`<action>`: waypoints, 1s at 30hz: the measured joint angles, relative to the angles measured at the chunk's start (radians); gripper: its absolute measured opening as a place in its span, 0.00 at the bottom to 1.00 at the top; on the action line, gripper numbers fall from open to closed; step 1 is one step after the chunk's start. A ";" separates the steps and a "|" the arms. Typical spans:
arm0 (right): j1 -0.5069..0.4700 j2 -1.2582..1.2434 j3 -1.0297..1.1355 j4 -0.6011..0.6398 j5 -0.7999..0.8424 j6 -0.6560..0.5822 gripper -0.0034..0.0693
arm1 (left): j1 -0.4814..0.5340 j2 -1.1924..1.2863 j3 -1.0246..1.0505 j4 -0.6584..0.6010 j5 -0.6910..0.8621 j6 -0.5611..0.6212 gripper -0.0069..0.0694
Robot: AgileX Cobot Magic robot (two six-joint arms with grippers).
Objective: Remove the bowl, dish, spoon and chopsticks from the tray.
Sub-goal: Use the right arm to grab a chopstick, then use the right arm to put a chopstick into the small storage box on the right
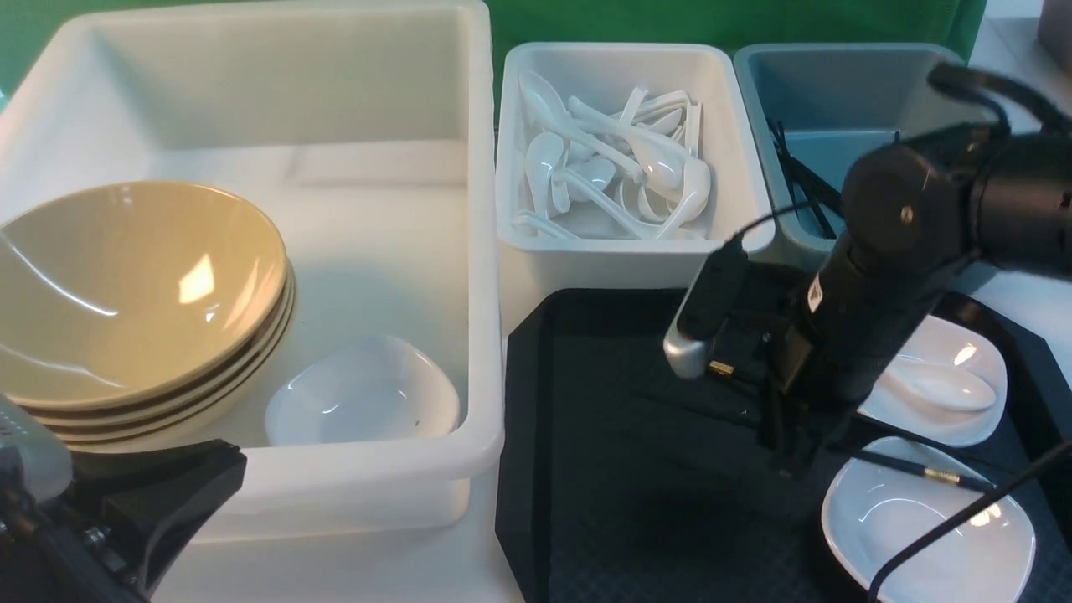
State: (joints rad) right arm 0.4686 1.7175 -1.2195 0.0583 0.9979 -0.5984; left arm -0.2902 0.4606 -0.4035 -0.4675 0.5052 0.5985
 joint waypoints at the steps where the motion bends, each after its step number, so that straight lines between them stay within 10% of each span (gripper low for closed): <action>1: 0.000 -0.019 -0.057 0.000 0.034 -0.005 0.16 | 0.000 0.000 0.000 0.001 -0.004 0.000 0.08; 5: -0.023 -0.068 -0.210 0.002 0.018 -0.053 0.16 | 0.000 0.000 0.000 0.010 -0.019 0.000 0.08; 17: -0.309 0.103 -0.309 0.001 -0.834 0.161 0.18 | 0.000 0.000 0.042 0.026 -0.078 0.001 0.08; 30: -0.360 0.101 -0.309 0.001 -0.532 0.344 0.54 | 0.000 0.000 0.043 0.027 -0.082 0.001 0.08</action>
State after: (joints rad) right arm 0.1088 1.8187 -1.5286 0.0590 0.4659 -0.2542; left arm -0.2902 0.4606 -0.3607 -0.4402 0.4236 0.5994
